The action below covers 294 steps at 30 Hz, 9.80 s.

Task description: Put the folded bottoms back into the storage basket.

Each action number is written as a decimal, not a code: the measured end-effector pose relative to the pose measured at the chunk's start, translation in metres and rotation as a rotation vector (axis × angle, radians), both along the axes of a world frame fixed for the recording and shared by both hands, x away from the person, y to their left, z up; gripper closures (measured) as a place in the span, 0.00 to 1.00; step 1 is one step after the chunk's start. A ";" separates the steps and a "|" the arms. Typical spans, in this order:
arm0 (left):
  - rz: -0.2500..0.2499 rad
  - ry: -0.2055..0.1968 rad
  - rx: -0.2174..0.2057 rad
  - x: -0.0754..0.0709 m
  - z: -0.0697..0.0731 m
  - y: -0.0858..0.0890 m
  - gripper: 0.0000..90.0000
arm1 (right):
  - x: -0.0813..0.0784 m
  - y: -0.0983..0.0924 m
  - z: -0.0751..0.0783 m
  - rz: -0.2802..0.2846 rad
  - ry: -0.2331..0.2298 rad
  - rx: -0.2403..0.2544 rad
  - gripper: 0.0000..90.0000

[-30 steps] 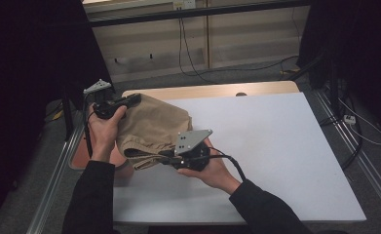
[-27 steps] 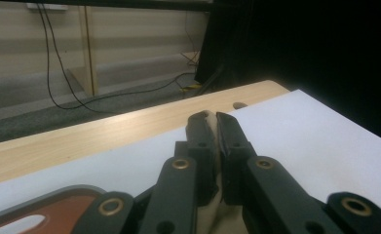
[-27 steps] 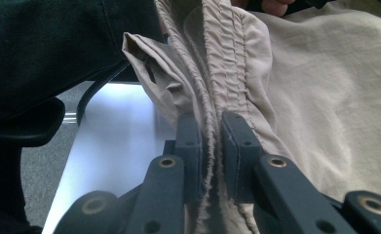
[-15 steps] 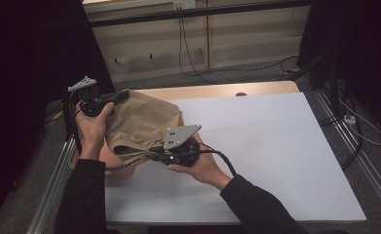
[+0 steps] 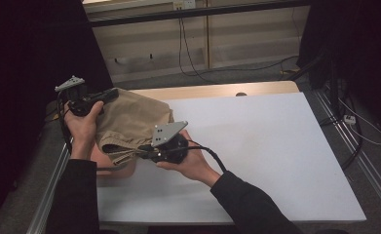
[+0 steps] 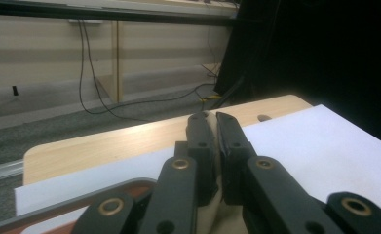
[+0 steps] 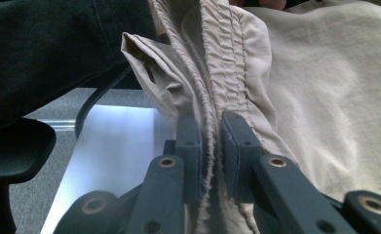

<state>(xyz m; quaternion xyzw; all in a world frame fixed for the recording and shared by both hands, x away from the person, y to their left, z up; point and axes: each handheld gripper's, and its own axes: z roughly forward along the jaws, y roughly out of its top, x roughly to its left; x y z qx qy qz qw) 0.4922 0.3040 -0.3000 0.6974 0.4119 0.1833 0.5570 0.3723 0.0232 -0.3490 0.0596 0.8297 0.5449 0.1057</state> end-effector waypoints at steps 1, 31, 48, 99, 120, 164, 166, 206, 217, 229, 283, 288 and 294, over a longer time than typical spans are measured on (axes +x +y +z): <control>0.006 0.000 -0.005 0.000 0.000 0.002 0.96 | 0.001 0.002 0.000 0.000 -0.002 0.000 0.87; 0.090 0.008 -0.013 0.003 0.008 0.044 0.96 | 0.007 0.043 0.017 0.040 -0.012 0.008 0.87; 0.124 -0.001 -0.028 0.008 0.012 0.068 0.96 | 0.014 0.071 0.028 0.055 -0.017 -0.007 0.87; 0.149 0.073 -0.041 0.042 -0.051 0.124 0.96 | 0.023 0.146 -0.017 -0.031 0.006 -0.078 0.87; 0.141 0.099 -0.025 0.053 -0.070 0.122 0.96 | 0.033 0.149 -0.034 -0.045 0.060 -0.095 0.87; 0.173 0.139 0.069 0.058 -0.089 0.110 0.87 | 0.044 0.139 -0.052 -0.064 0.198 -0.073 0.48; 0.174 0.143 0.072 0.058 -0.090 0.111 0.84 | 0.044 0.138 -0.050 -0.068 0.194 -0.070 0.43; 0.155 0.193 0.082 0.023 -0.094 0.129 0.99 | 0.038 0.082 -0.050 -0.129 0.187 0.016 0.22; 0.136 0.233 0.126 0.031 -0.098 0.113 0.99 | 0.038 0.077 -0.049 -0.136 0.187 0.028 0.22; 0.112 0.171 0.124 0.015 -0.091 0.114 0.80 | 0.038 0.071 -0.052 -0.150 0.192 0.030 0.13; 0.142 -0.040 0.160 -0.124 -0.071 0.086 0.06 | 0.012 0.026 -0.052 -0.405 0.075 0.016 0.03; 0.143 -0.029 0.161 -0.136 -0.074 0.082 0.07 | 0.007 0.018 -0.054 -0.434 0.057 0.020 0.04; 0.111 -0.022 0.152 -0.151 -0.077 0.075 0.07 | 0.002 0.006 -0.052 -0.439 0.047 0.035 0.04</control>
